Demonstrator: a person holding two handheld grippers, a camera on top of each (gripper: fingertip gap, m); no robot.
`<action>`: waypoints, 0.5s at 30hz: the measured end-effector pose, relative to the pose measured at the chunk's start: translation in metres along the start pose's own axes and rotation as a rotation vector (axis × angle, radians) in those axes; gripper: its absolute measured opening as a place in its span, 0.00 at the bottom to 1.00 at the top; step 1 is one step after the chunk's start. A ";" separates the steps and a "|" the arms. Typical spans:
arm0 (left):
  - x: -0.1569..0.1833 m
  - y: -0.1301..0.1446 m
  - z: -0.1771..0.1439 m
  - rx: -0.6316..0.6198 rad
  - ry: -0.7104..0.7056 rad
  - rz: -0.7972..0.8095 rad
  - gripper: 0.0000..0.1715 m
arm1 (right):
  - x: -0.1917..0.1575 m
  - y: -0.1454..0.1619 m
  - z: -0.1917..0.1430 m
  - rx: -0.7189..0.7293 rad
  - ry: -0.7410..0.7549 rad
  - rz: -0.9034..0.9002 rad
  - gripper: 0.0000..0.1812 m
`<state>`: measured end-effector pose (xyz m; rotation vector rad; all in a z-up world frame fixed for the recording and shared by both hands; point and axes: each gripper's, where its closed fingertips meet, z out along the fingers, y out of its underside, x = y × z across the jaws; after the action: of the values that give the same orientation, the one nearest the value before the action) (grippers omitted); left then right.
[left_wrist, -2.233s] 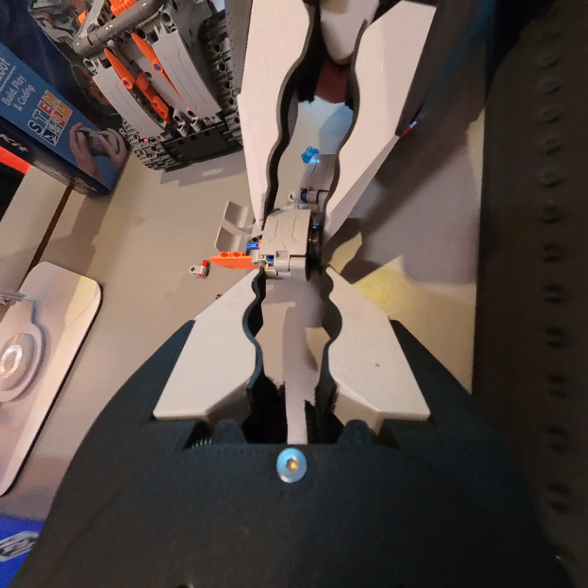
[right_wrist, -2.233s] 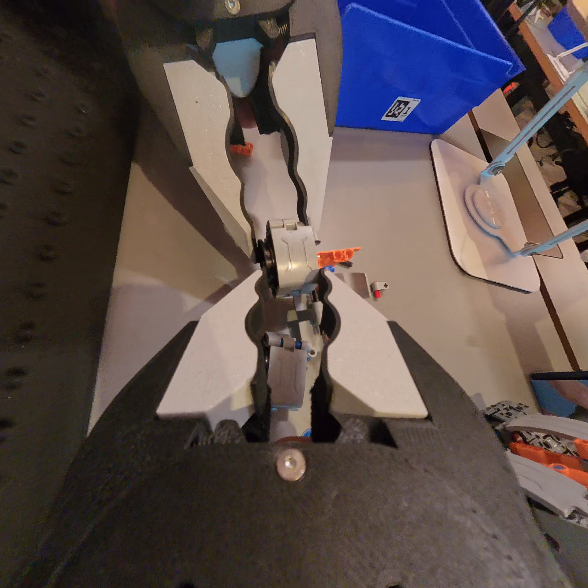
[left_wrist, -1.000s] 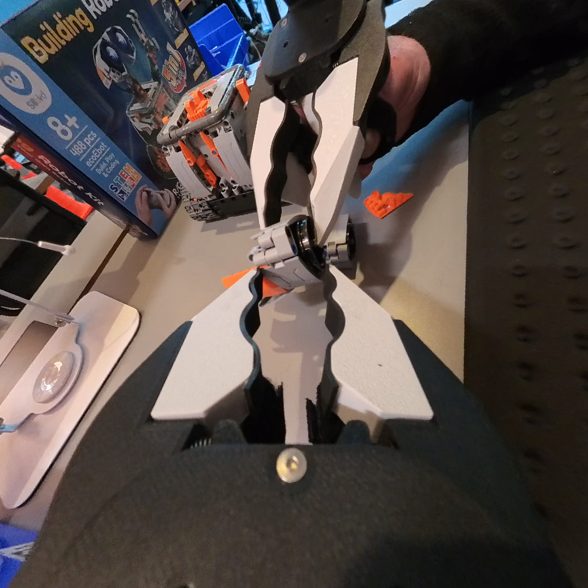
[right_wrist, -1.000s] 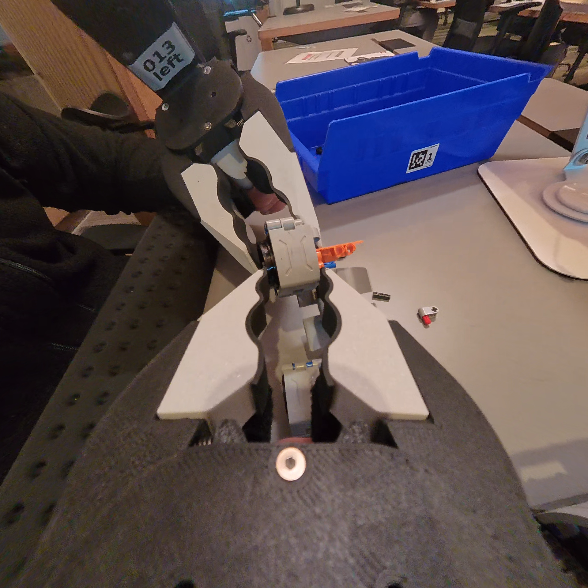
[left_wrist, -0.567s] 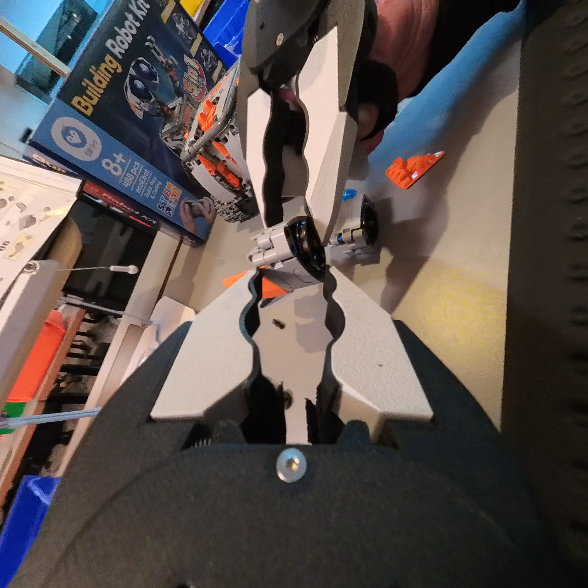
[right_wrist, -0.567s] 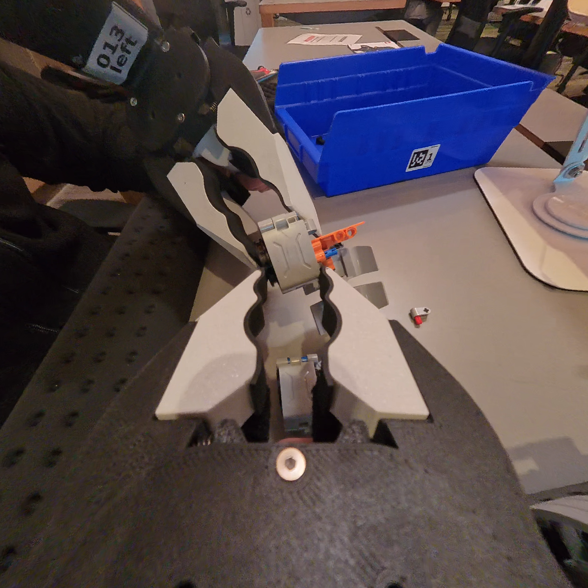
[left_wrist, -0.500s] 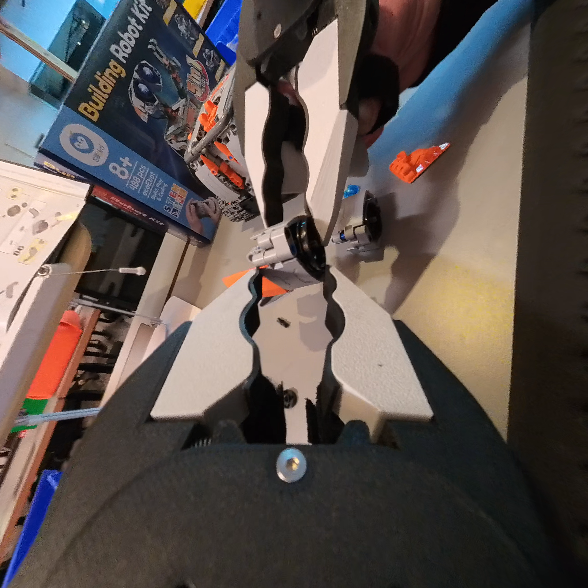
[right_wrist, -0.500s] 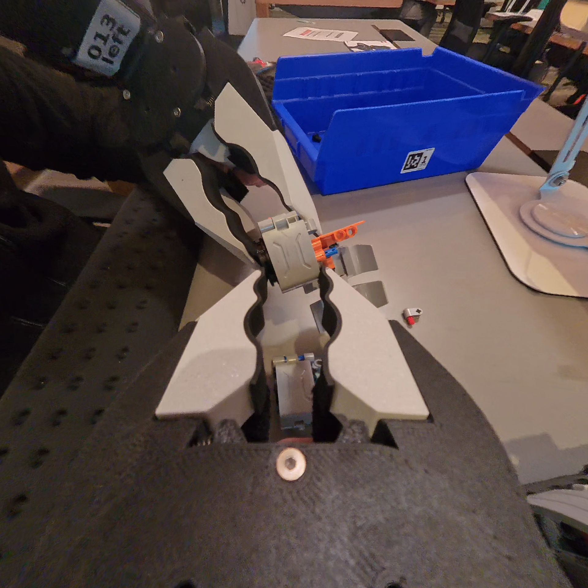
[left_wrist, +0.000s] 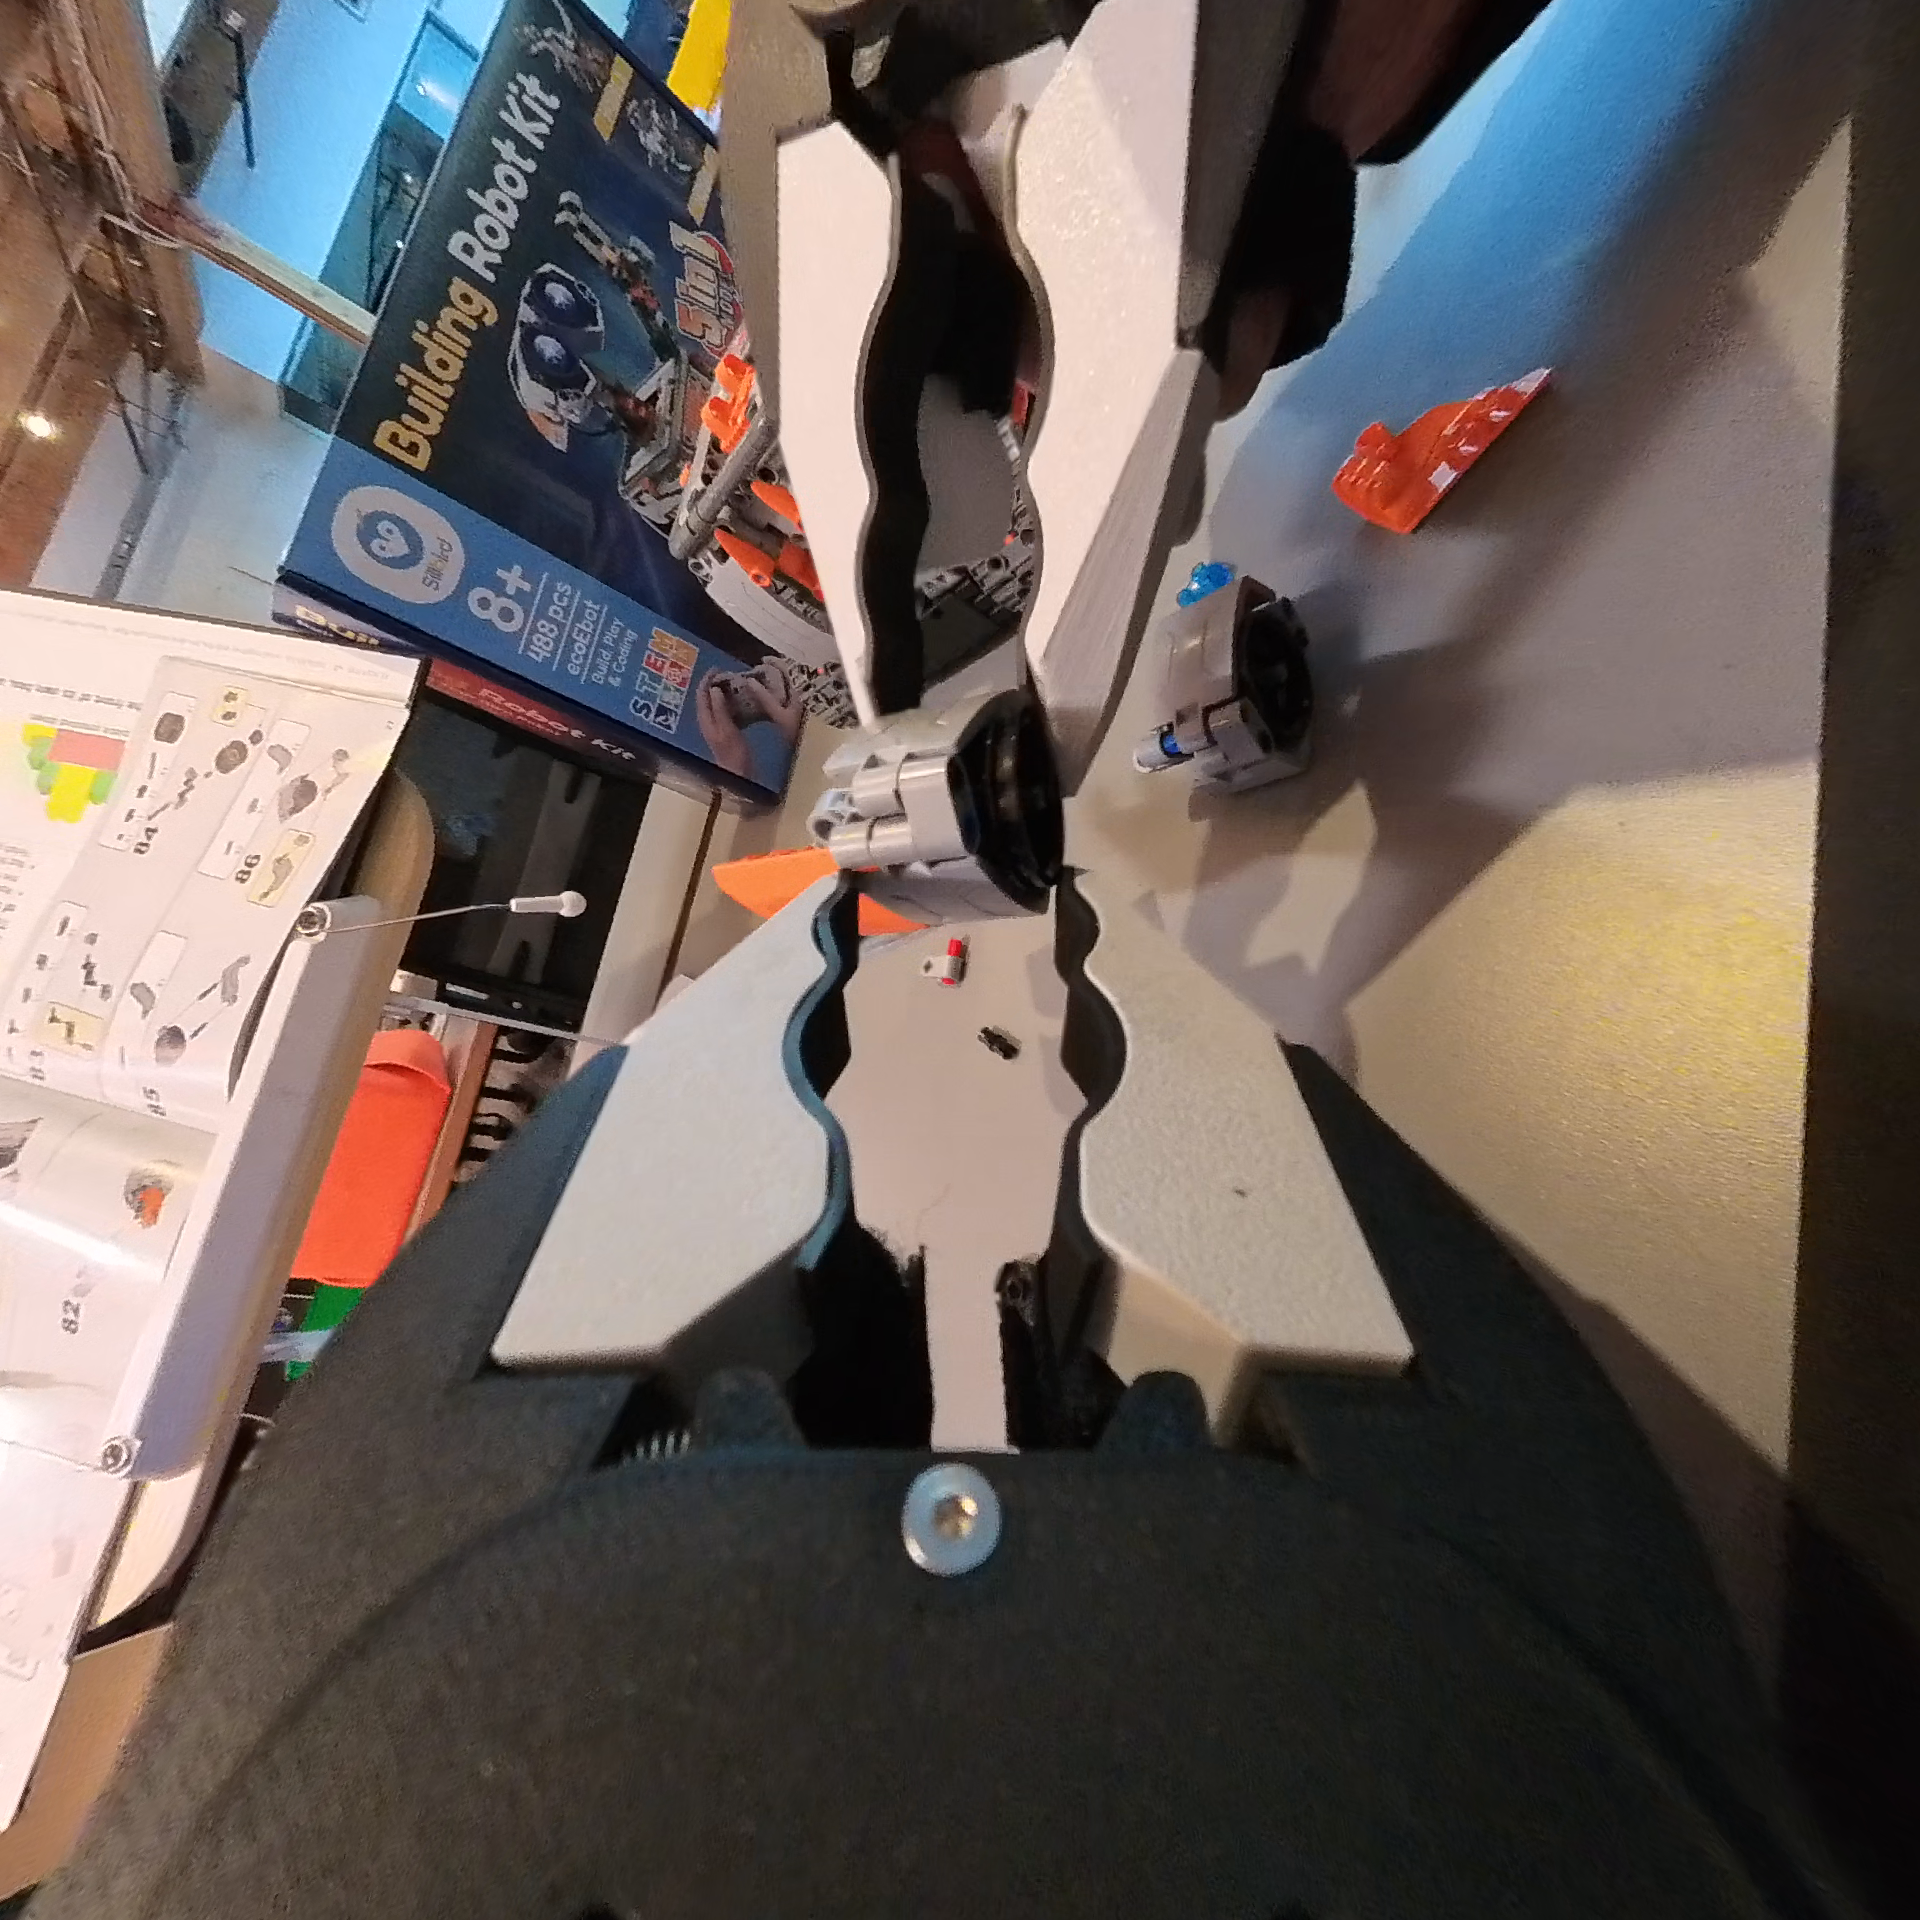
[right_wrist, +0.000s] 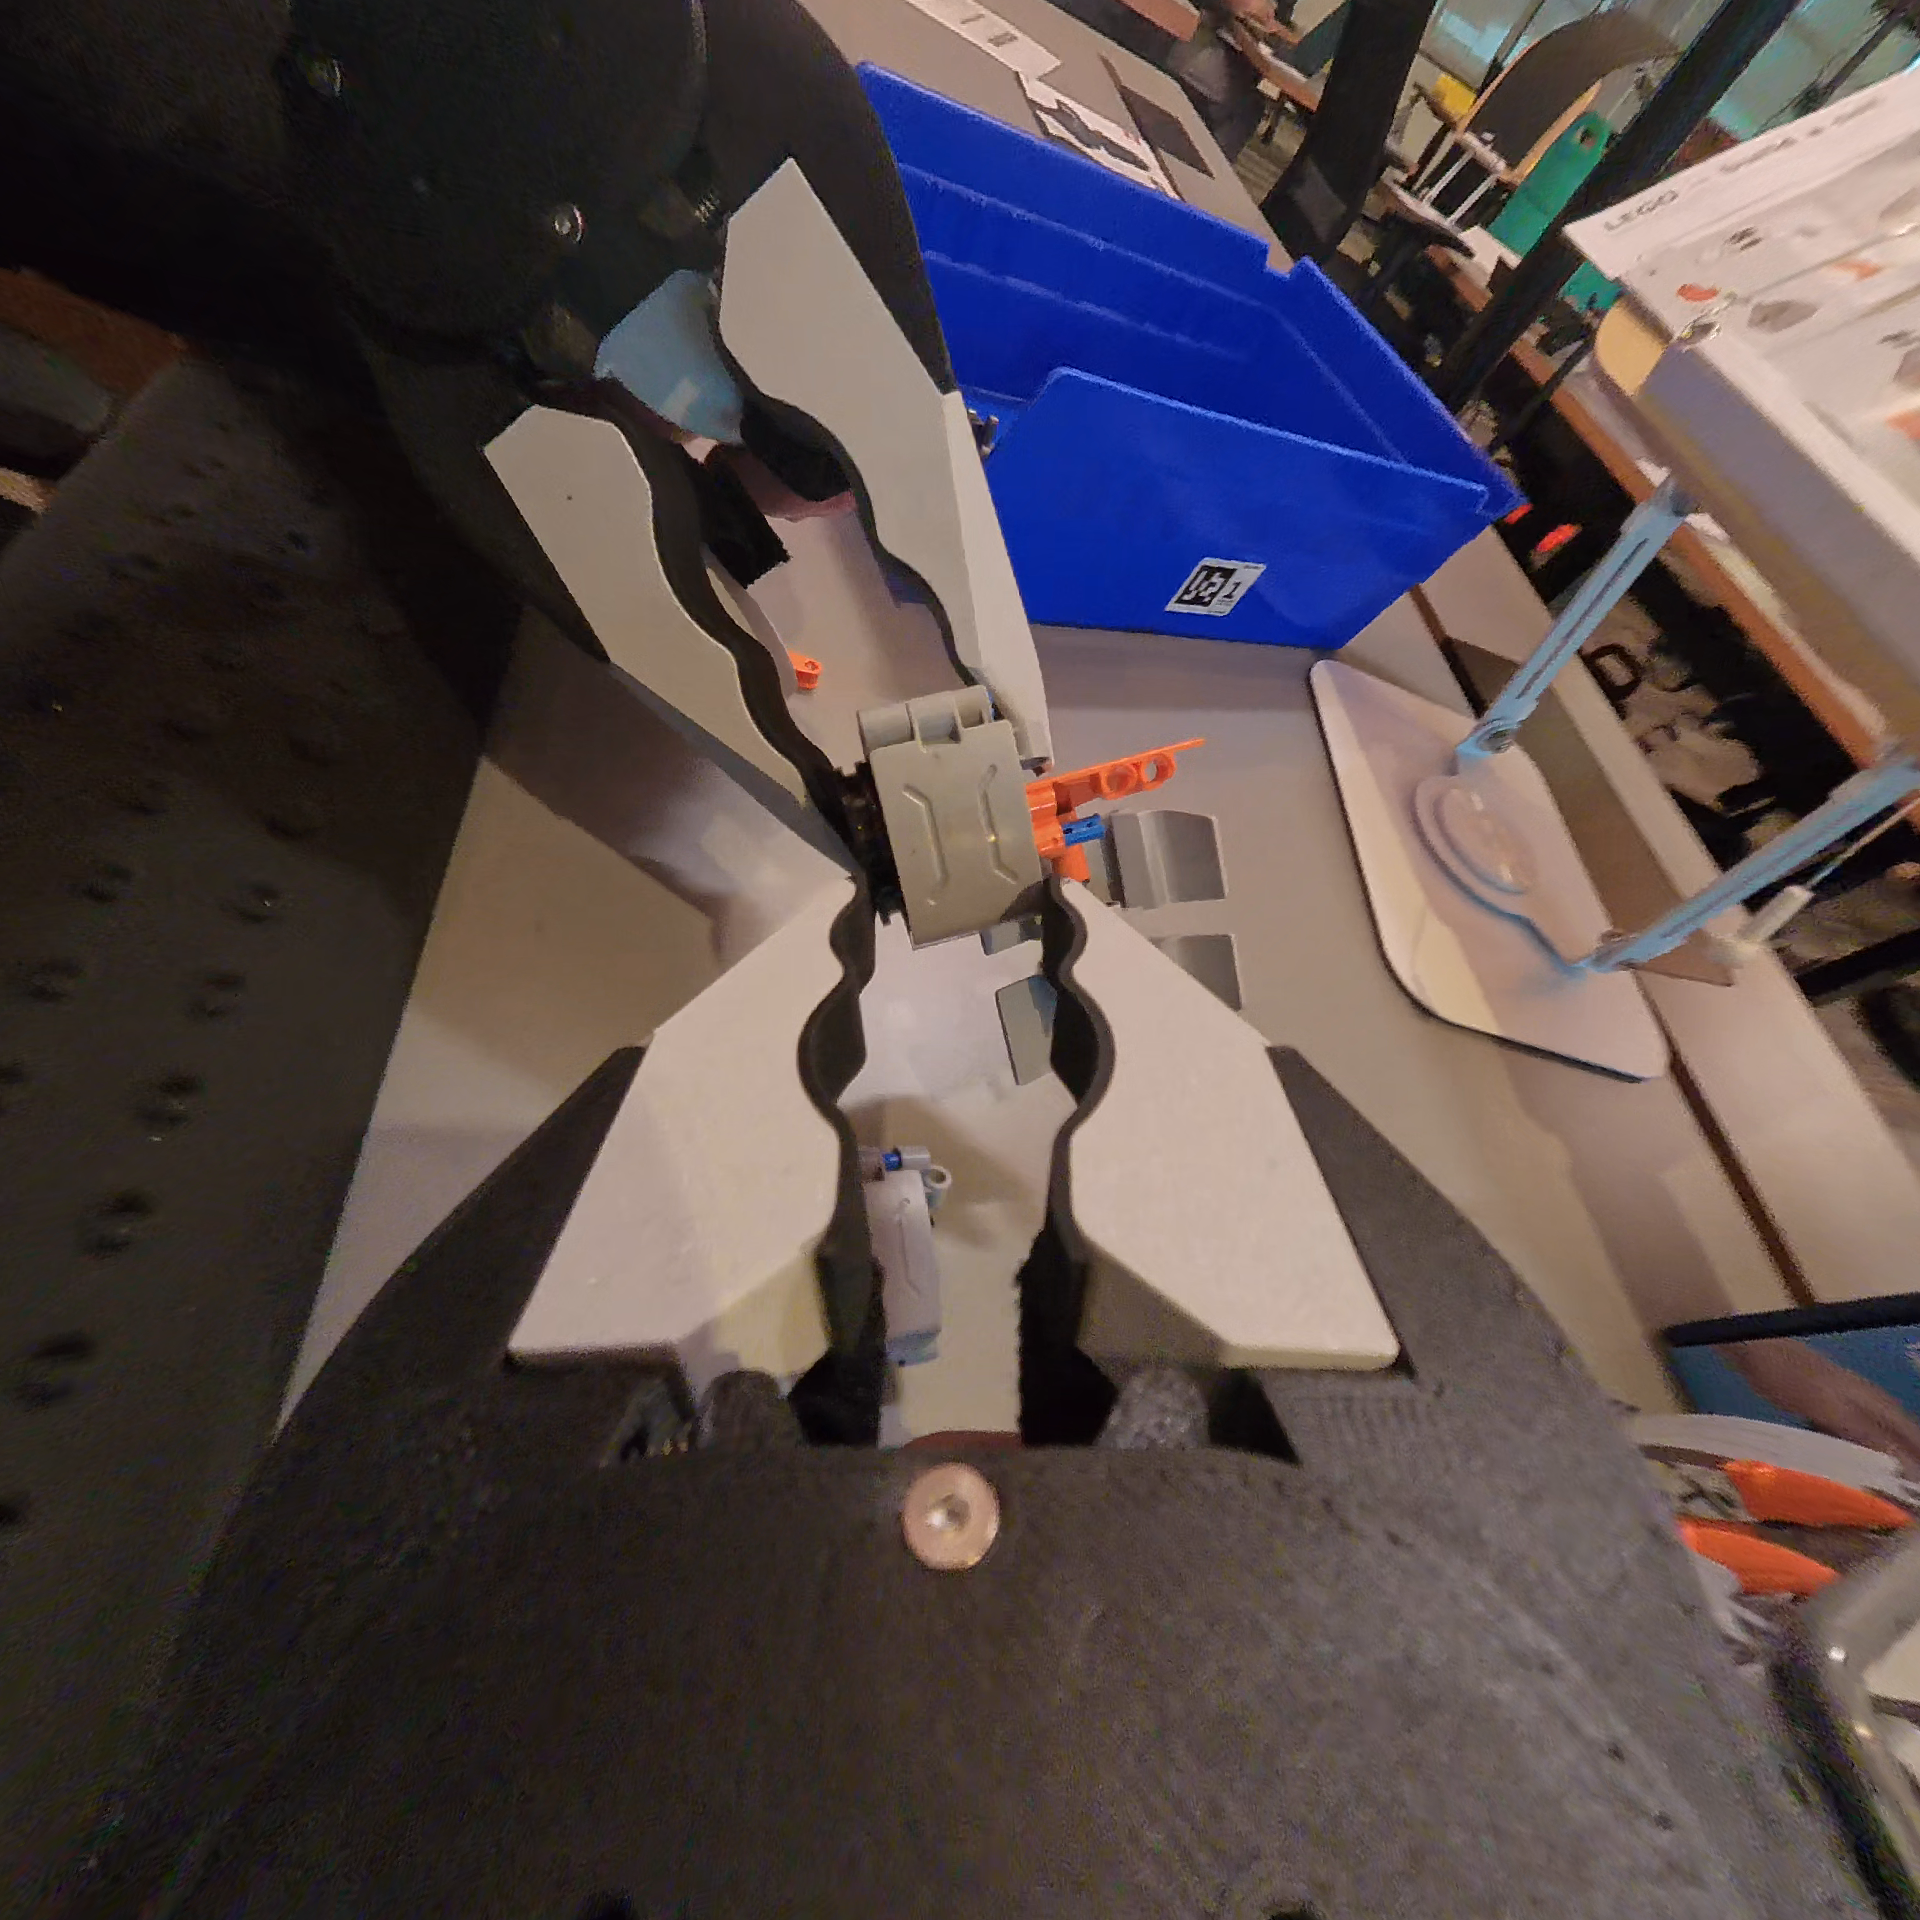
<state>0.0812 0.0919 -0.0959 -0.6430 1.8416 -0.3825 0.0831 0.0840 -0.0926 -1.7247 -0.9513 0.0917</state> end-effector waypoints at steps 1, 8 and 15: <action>0.000 0.000 0.000 -0.002 -0.004 0.008 0.21 | 0.000 0.000 0.000 -0.009 0.015 -0.025 0.16; 0.001 0.000 0.000 -0.005 -0.011 0.036 0.21 | -0.001 -0.002 0.000 -0.033 0.069 -0.128 0.16; 0.003 0.004 0.002 -0.055 -0.034 0.104 0.20 | -0.005 -0.002 0.001 -0.085 0.107 -0.233 0.17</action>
<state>0.0817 0.0931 -0.1013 -0.5849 1.8499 -0.2519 0.0783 0.0818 -0.0934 -1.6653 -1.0821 -0.1937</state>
